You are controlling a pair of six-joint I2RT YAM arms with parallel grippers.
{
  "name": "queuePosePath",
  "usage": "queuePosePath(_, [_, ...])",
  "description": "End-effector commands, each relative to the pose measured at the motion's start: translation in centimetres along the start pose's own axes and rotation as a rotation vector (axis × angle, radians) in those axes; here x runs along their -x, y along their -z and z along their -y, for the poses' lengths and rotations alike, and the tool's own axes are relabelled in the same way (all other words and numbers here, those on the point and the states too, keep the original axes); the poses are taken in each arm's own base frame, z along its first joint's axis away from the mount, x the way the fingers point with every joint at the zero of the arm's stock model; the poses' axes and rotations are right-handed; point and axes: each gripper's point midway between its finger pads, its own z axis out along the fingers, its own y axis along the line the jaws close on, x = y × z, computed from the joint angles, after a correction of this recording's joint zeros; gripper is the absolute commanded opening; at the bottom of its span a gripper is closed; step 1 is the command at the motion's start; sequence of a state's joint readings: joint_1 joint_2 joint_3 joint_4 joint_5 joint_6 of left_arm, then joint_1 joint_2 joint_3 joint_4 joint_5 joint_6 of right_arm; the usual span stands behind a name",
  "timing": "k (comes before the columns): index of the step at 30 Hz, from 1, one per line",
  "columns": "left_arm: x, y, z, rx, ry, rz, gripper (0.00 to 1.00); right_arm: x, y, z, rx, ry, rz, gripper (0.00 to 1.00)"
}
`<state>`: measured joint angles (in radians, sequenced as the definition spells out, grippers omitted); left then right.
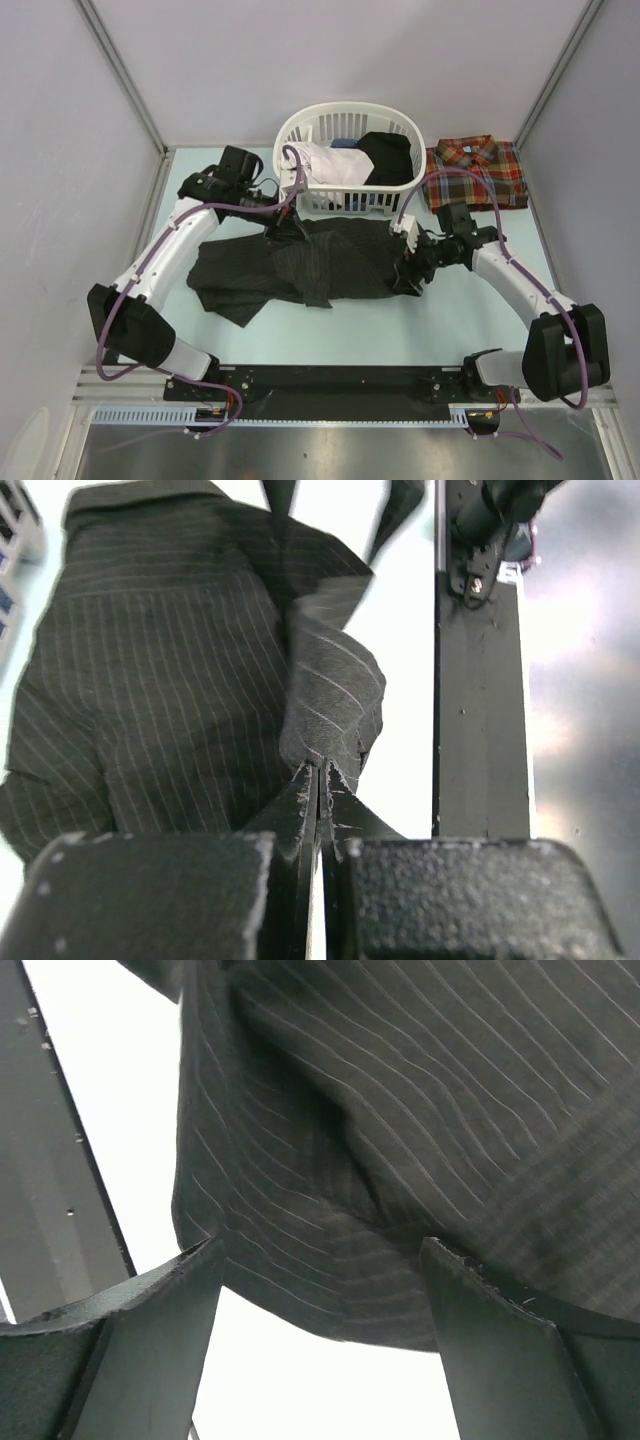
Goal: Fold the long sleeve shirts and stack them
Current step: Flatten the shirt out
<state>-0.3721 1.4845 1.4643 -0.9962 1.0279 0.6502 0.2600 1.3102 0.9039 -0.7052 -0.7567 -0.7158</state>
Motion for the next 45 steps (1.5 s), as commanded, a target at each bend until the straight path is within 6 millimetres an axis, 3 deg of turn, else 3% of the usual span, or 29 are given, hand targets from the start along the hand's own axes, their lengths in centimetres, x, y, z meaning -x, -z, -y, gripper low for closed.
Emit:
queuePosePath(1, [3.6,1.7,0.8,0.020,-0.057,0.106,0.00,1.1,-0.7,-2.4,0.026,0.091,0.053,0.85])
queuePosePath(6, [4.2,2.6,2.1,0.049,-0.091,0.115,0.00,1.4,-1.3,0.6,-0.083,0.049,0.048,0.73])
queuePosePath(10, [3.0,3.1,2.1,0.083,-0.104,0.084,0.00,1.9,1.1,2.2,-0.114,0.037,0.058,0.76])
queuePosePath(12, [2.8,3.2,1.9,0.097,-0.109,0.077,0.00,1.6,2.6,2.0,-0.126,0.032,0.054,0.77])
queuePosePath(14, [2.6,3.0,1.5,0.107,-0.107,0.069,0.00,2.6,4.8,2.6,-0.150,0.048,0.094,0.79])
queuePosePath(18, [2.7,2.9,0.7,0.126,-0.118,0.061,0.00,2.9,6.0,0.1,-0.130,0.113,0.103,0.87])
queuePosePath(24, [4.0,3.2,-0.5,0.152,-0.121,0.070,0.00,3.5,1.8,-1.2,-0.093,0.172,0.112,0.91])
queuePosePath(28, [4.7,3.4,0.0,0.131,-0.122,0.085,0.00,2.5,-1.0,0.8,-0.137,0.160,0.074,0.83])
queuePosePath(30, [5.2,3.2,1.3,0.081,-0.147,0.101,0.00,2.9,-1.4,2.6,-0.182,0.135,0.080,0.67])
queuePosePath(31, [5.2,2.6,3.3,0.038,-0.179,0.083,0.00,2.4,-1.9,3.5,-0.188,0.104,0.058,0.63])
queuePosePath(33, [4.6,1.5,5.3,0.007,-0.274,0.031,0.00,2.6,-1.8,4.4,-0.201,0.080,0.062,0.44])
queuePosePath(34, [3.9,0.3,8.9,-0.081,-0.327,-0.007,0.00,3.2,-1.3,5.0,-0.211,0.067,0.079,0.38])
queuePosePath(35, [2.7,-0.6,10.1,-0.117,-0.340,-0.050,0.00,3.3,-1.2,5.4,-0.216,0.050,0.084,0.22])
queuePosePath(37, [0.6,-1.9,13.6,-0.229,-0.367,-0.108,0.00,4.3,-0.2,6.1,-0.224,0.018,0.113,0.01])
queuePosePath(38, [-1.3,-2.4,14.0,-0.253,-0.340,-0.153,0.13,4.5,0.3,6.2,-0.228,0.002,0.119,0.00])
queuePosePath(40, [-3.6,-2.2,12.9,-0.202,-0.311,-0.220,0.35,4.8,1.7,6.2,-0.222,-0.044,0.142,0.00])
queuePosePath(41, [-6.3,-1.7,12.3,-0.156,-0.282,-0.264,0.48,5.8,2.7,6.1,-0.236,-0.035,0.166,0.00])
queuePosePath(43, [-9.8,-0.4,7.7,0.042,-0.266,-0.334,0.51,6.2,3.9,5.3,-0.226,-0.053,0.185,0.00])
queuePosePath(44, [-14.0,0.1,7.1,0.072,-0.222,-0.395,0.53,6.2,4.5,5.2,-0.235,-0.053,0.194,0.00])
queuePosePath(45, [-15.7,0.5,5.6,0.114,-0.252,-0.428,0.53,6.5,5.2,4.7,-0.244,-0.037,0.205,0.00])
